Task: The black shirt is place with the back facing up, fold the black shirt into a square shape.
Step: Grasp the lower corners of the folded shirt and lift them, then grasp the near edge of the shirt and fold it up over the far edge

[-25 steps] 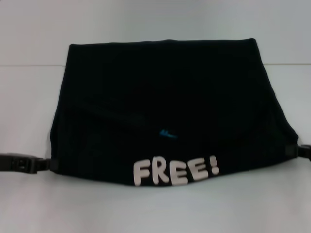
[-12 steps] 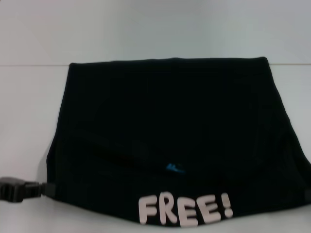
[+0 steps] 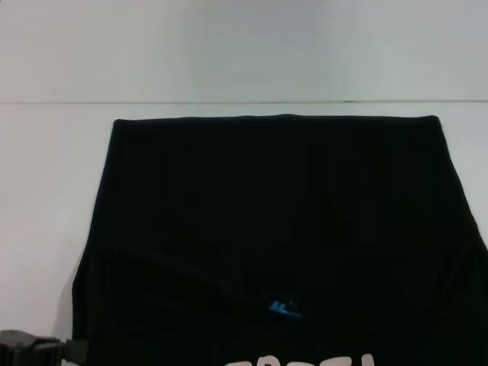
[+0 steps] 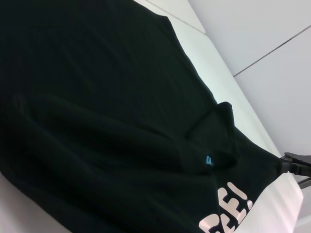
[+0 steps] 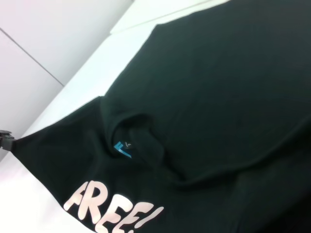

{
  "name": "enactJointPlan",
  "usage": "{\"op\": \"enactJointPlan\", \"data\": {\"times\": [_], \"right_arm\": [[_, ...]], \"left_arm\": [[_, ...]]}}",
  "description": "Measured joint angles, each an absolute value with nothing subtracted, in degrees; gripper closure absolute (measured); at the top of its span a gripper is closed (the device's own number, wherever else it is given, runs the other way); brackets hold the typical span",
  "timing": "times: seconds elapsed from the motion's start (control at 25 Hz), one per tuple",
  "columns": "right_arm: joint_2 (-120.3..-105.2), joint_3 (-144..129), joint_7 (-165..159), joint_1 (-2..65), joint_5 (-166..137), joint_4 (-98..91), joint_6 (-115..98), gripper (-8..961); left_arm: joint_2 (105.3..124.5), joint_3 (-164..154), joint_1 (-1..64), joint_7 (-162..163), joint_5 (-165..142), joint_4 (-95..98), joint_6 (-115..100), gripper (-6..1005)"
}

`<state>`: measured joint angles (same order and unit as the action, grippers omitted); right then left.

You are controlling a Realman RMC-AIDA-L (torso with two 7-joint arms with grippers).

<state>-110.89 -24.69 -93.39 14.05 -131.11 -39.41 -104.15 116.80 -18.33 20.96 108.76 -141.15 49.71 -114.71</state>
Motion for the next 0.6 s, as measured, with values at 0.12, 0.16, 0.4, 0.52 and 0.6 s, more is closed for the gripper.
{"op": "enactJointPlan", "data": {"times": [0.12,0.16,0.4,0.52,0.6], "right_arm": [[-110.77,-24.0,-93.1,13.4,-131.3,-39.6,-105.8,909],[-110.74,-23.7,-93.1,13.3,-131.3,-39.7,-106.1,909],[-110.73,-21.9,-93.1,16.9,-131.5,-39.9,-105.5,909],[-110.74,-20.0,-93.1,20.6,-131.3,-39.7,-103.3,909],[-110.73,-18.6,-93.0,22.7,-131.3,-39.4,-101.4,909]], "left_arm": [[116.99,-18.3,20.6,108.6,-141.2,49.7,-115.5,996],[117.03,-18.3,20.6,108.6,-141.2,49.7,-115.7,996],[116.26,-18.1,24.0,109.0,-140.4,47.5,-113.5,996],[114.99,-17.5,27.7,110.6,-139.8,45.8,-110.3,996],[113.96,-17.4,30.2,111.7,-139.6,44.8,-108.4,996]]}}
